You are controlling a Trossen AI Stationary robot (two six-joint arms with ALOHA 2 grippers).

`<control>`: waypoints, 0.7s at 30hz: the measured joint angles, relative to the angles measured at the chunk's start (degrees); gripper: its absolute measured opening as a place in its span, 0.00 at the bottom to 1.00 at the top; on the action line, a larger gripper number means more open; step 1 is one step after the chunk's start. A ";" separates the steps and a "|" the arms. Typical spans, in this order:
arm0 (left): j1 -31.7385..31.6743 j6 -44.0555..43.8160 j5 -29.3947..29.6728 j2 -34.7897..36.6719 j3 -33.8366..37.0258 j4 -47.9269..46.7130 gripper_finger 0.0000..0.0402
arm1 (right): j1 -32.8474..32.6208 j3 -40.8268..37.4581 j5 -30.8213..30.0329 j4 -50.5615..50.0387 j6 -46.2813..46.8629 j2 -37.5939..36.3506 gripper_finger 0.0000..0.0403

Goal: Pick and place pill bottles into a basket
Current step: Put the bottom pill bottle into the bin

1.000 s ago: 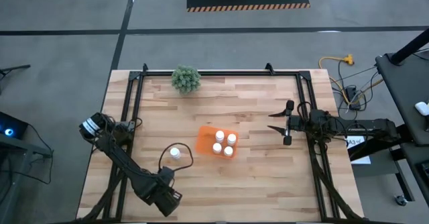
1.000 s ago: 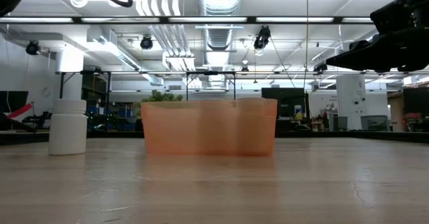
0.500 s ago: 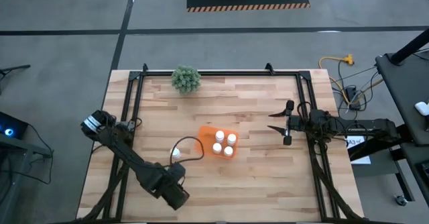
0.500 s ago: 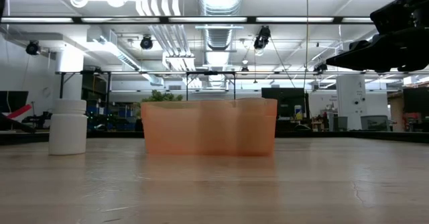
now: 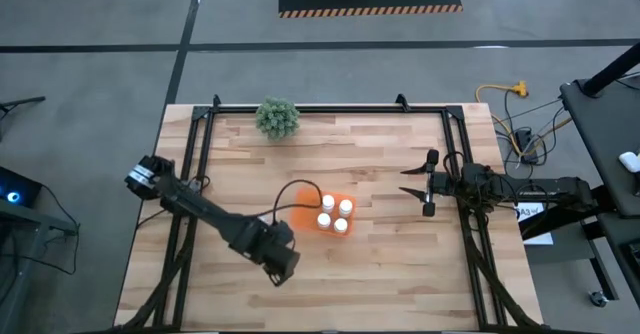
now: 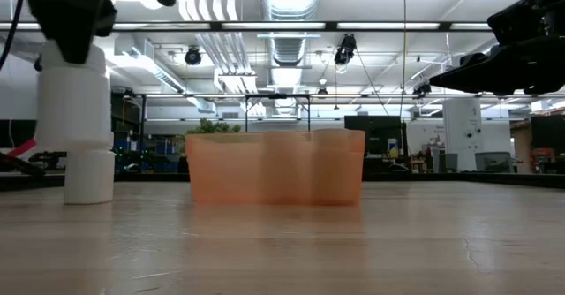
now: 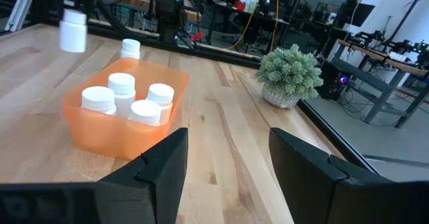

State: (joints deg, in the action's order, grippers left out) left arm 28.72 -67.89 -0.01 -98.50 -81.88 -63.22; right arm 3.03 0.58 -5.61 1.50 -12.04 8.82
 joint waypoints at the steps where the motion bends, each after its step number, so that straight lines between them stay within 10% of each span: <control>1: -0.82 1.29 -0.39 0.00 -0.34 -0.92 0.36 | 0.02 0.00 0.00 0.00 0.01 0.00 0.49; 21: -13.20 28.75 3.57 0.00 -9.28 -13.86 0.36 | 0.02 0.00 -0.01 0.00 -0.01 0.00 0.49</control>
State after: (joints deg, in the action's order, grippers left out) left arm 15.52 -39.15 3.56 -98.50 -91.16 -77.09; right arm 3.05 0.58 -5.63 1.50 -12.05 8.82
